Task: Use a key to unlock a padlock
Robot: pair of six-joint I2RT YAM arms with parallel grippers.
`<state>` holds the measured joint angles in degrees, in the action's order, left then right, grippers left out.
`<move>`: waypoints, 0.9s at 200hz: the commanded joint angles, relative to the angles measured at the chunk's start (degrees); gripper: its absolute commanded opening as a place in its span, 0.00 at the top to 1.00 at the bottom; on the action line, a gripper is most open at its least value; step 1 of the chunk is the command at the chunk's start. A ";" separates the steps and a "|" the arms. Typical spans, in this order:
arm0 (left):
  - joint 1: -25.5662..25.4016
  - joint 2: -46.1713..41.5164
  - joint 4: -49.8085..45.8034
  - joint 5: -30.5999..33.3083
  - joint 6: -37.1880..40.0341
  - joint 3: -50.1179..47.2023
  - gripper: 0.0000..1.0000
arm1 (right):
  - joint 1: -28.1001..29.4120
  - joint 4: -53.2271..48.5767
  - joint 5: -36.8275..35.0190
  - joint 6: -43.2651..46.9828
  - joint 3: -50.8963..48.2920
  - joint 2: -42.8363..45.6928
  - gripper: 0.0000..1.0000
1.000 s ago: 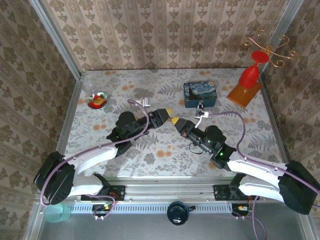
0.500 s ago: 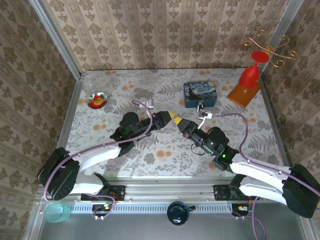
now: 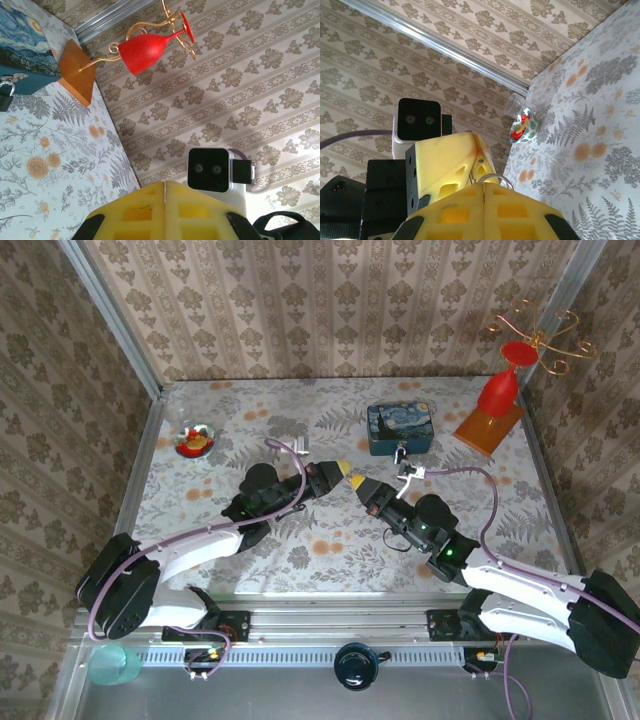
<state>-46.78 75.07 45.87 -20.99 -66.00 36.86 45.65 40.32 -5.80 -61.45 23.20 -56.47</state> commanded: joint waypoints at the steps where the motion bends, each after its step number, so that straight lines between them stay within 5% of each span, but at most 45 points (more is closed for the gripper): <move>1: 0.81 -0.57 -4.40 1.56 3.33 1.82 1.00 | 0.26 -6.20 -3.71 0.32 1.21 2.43 0.80; 51: 1.02 -4.24 -20.01 6.84 11.56 5.49 1.00 | 0.18 -7.62 -6.59 0.38 -1.27 4.87 0.44; 180: -1.72 -3.61 -13.24 4.08 6.90 5.72 1.00 | 0.23 4.95 0.42 0.81 -2.02 -0.29 0.36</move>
<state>-48.36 72.14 28.58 -15.29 -57.49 42.30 45.65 42.39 -7.51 -61.21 21.02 -55.90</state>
